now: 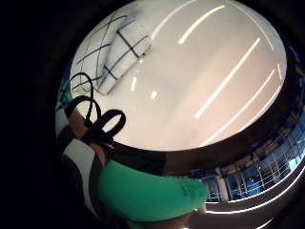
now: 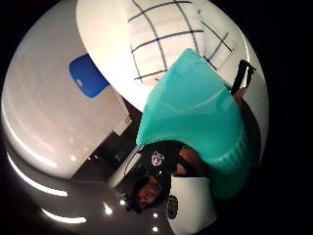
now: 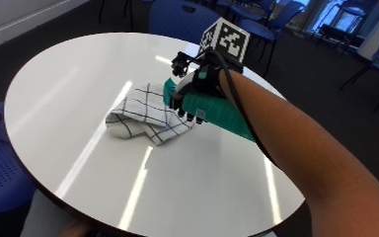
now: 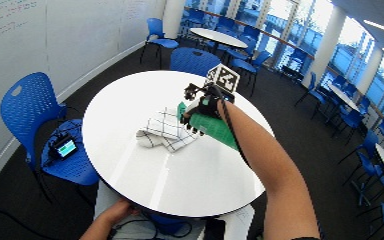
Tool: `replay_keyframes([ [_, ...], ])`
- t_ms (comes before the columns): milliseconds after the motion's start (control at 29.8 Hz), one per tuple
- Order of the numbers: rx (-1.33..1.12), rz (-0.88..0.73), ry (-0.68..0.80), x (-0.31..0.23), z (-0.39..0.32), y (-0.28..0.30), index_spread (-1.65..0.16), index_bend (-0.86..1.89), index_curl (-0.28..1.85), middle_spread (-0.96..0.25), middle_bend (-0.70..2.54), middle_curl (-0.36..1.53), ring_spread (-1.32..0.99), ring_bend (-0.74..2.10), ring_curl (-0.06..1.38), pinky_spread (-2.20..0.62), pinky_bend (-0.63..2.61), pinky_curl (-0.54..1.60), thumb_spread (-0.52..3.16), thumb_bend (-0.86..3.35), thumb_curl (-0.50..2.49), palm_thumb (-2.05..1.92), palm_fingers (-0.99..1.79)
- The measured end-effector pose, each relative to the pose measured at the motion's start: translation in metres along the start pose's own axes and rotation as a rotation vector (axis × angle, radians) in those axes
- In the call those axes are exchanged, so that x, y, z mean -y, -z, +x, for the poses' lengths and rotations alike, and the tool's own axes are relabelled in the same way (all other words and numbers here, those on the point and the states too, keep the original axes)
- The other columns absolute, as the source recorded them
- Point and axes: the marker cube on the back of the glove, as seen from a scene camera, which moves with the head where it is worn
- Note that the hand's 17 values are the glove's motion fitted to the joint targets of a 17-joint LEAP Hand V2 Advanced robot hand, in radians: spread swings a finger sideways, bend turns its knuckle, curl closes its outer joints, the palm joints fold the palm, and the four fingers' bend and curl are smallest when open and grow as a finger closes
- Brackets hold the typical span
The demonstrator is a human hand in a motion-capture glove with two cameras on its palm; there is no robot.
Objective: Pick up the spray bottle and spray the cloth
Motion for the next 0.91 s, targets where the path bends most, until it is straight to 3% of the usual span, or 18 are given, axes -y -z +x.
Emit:
replay_keyframes([
  [269, -0.157, -0.032, -0.052, 0.014, -0.018, -0.018, -0.28, 0.2, 0.5, -0.19, 0.47, 0.49, -0.15, 0.67, 0.44, -0.16, 0.37, 0.38, 0.54, -0.04, 0.69, 0.88, 1.35],
  [907, -0.158, -0.082, -0.074, 0.024, -0.006, -0.037, -0.29, 0.2, 0.5, -0.19, 0.47, 0.49, -0.15, 0.66, 0.43, -0.16, 0.37, 0.38, 0.52, -0.04, 0.69, 0.88, 1.35],
])
